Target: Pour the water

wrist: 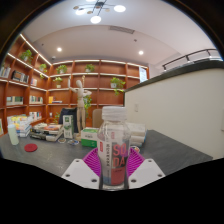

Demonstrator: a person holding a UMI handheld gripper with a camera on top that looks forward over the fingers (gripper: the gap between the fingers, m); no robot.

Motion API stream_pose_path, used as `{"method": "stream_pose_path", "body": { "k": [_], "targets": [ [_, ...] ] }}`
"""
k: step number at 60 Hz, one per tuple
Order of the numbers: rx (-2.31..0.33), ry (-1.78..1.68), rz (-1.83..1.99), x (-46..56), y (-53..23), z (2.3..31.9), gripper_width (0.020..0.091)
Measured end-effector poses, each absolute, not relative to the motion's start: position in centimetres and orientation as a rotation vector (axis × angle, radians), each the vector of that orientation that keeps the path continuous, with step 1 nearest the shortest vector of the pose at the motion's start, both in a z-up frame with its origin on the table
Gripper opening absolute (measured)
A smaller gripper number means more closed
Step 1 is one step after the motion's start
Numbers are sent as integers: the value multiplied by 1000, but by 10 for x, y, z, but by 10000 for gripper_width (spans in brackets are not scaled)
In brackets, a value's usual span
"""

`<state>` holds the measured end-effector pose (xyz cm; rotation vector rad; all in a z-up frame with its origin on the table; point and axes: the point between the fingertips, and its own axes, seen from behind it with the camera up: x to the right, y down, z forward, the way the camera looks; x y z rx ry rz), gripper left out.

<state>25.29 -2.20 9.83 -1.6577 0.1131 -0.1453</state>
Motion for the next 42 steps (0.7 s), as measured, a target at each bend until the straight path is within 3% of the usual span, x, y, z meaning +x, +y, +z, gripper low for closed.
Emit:
{"method": "stream_pose_path", "body": {
  "k": [17,42],
  "targets": [
    [-1677,-21,-196,205,-16,107,311],
    [-1483,-920,-763,-51,55,132,312]
  ]
}}
